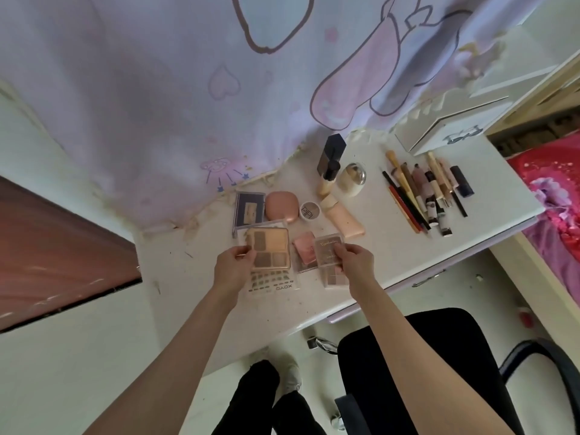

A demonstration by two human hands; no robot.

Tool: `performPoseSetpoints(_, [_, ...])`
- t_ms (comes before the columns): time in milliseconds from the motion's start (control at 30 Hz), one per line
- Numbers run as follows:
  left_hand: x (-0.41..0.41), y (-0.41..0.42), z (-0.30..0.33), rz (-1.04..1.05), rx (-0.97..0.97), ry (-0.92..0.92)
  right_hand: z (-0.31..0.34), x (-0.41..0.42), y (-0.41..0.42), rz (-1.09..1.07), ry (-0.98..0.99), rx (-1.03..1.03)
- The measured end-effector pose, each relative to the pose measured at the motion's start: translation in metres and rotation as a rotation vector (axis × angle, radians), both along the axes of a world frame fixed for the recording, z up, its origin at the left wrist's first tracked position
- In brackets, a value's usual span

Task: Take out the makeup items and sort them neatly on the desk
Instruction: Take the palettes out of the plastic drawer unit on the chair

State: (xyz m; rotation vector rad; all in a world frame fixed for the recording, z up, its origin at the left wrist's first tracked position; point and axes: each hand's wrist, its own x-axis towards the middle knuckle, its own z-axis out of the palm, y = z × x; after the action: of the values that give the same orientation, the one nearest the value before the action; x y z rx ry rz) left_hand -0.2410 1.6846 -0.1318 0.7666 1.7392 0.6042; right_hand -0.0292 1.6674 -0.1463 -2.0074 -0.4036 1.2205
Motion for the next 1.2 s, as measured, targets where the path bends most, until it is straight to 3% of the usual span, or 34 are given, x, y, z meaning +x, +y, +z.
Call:
performPoseSetpoints(267, [0.001,0.012,-0.009,-0.113,0.036,0.159,-0.011,-0.007,0.005,0.095,-0.073,-0.016])
performPoseSetpoints(500, [0.002,0.013,-0.004,-0.207,0.094,0.352,-0.007,-0.01,0.006,0.265,-0.312,-0.03])
performPoseSetpoints(767, [-0.004,0.014,0.008,-0.393,0.17,0.36,0.008,-0.013,0.011,0.47,-0.482,-0.05])
performPoseSetpoints(900, [-0.008,0.022,0.022,-0.536,0.243,0.401,0.029,-0.008,0.013,0.526,-0.566,0.028])
performPoseSetpoints(1200, [0.016,0.053,0.072,-0.773,0.626,0.546,0.082,0.025,0.034,0.603,-0.827,0.325])
